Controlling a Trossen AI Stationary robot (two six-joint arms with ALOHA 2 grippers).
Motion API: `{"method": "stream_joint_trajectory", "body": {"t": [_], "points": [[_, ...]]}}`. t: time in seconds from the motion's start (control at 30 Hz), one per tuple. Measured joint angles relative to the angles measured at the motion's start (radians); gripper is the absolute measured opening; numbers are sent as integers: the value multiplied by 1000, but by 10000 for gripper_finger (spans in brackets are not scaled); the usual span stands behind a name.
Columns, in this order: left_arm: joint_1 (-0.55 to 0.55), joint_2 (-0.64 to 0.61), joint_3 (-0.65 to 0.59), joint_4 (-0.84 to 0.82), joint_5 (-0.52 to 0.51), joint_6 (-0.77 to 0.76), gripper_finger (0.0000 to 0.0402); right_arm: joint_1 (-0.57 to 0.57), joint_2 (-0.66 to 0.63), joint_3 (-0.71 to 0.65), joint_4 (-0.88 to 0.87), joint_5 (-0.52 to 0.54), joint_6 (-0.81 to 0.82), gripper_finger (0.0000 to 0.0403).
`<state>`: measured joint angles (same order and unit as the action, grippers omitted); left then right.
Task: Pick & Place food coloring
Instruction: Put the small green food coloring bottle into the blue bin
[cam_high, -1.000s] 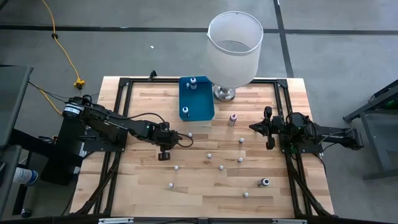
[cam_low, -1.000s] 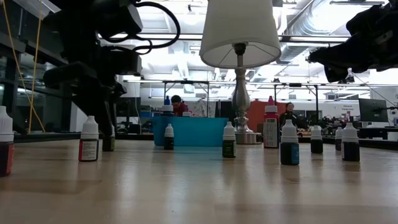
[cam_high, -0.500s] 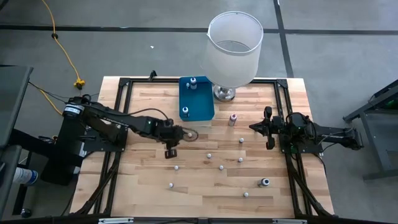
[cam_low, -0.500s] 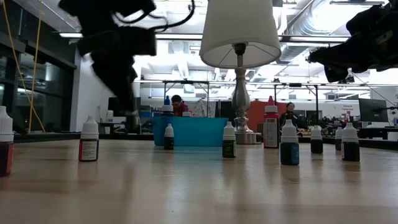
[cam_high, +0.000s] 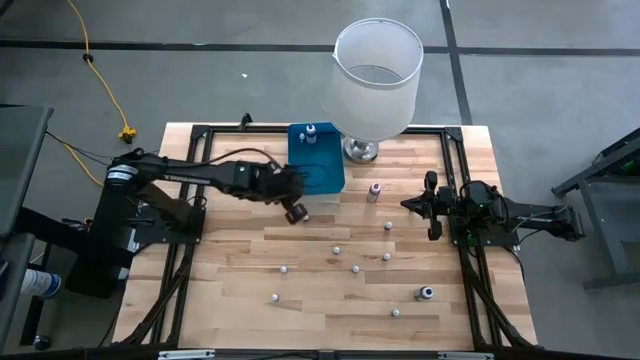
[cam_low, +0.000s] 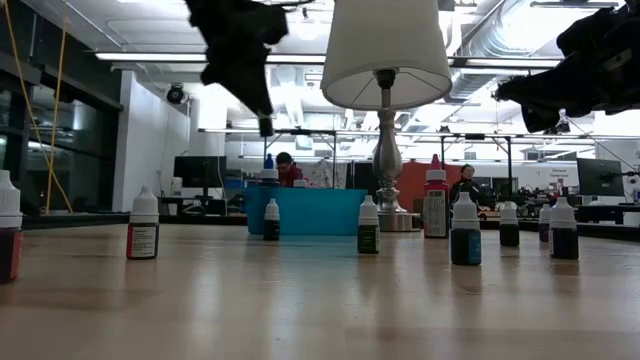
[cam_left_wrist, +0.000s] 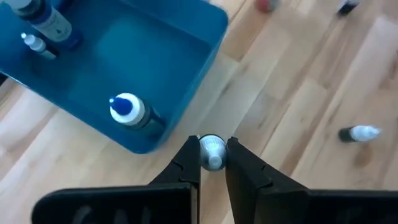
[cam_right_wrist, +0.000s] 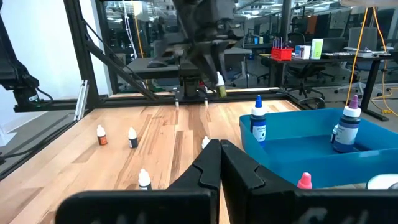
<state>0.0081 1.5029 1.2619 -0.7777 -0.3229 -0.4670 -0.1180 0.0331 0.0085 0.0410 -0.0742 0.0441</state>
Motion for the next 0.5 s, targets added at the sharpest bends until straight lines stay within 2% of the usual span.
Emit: {"method": "stream_joint_trajectory", "body": {"t": [0.2,0.5], "points": [[54,140,143,-64,45,131,31,0,0,0,-1,0,0,0],[98,341,338,-70,54,348,31,0,1,0,-1,0,0,0]]}}
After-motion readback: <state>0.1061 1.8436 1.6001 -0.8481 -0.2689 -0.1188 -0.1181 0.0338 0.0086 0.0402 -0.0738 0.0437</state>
